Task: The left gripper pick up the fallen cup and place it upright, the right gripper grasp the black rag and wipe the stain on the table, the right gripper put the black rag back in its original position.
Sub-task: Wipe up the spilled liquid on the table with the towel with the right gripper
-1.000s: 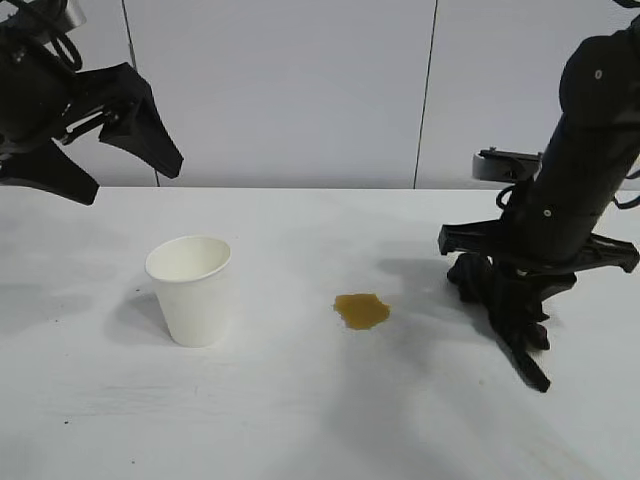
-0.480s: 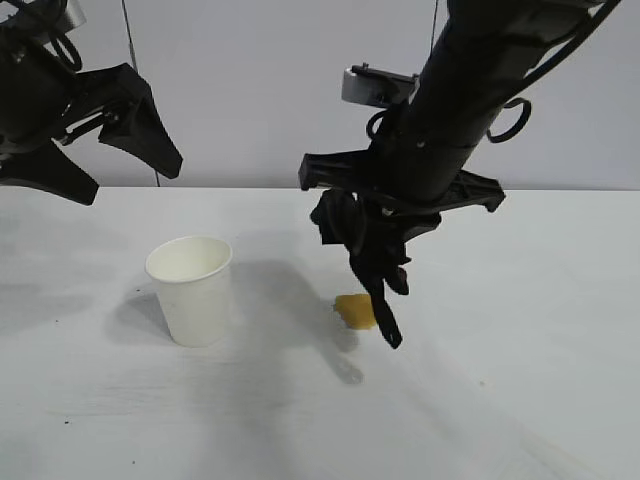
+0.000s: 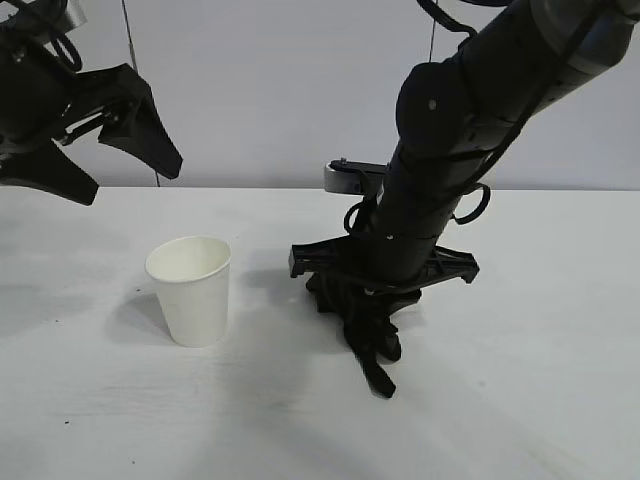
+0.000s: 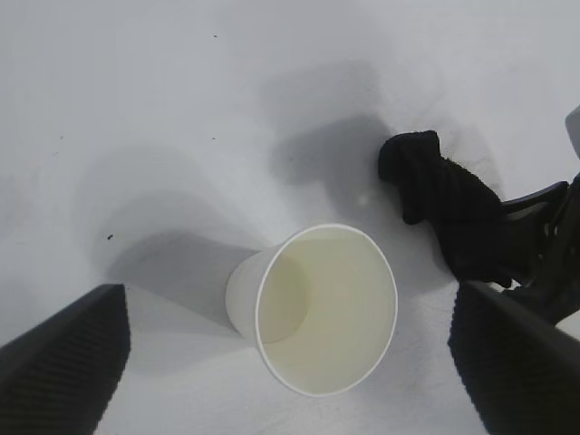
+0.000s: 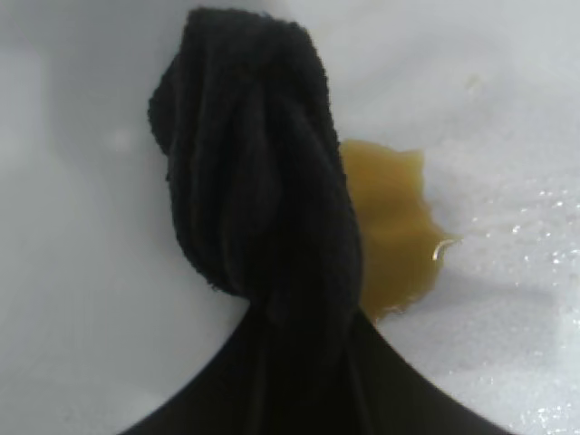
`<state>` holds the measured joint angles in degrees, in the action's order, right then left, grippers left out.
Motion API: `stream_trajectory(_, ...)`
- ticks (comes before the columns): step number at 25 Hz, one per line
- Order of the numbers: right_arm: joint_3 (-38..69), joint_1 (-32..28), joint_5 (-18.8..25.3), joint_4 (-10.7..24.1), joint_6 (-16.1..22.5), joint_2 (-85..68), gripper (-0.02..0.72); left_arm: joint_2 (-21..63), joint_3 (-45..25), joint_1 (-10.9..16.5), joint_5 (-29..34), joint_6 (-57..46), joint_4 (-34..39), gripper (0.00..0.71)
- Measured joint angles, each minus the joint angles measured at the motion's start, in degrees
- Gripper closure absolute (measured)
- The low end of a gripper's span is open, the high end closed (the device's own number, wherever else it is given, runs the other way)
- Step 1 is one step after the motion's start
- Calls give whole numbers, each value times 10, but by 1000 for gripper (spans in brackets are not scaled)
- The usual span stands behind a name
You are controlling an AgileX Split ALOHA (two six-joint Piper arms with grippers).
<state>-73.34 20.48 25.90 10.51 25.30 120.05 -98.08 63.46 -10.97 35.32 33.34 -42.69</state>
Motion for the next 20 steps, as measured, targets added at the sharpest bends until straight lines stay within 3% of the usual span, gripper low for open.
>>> stream_trajectory(6,-1,-13,1,4,1,0,611,0,0,0,0,0,0,23)
stream_trajectory(15,-1,119,-4,-79,-17,2,611,0,0,0,-1,0,0,23)
stream_trajectory(20,-1,98,-5,-82,-18,2,611,0,0,0,-1,0,0,23)
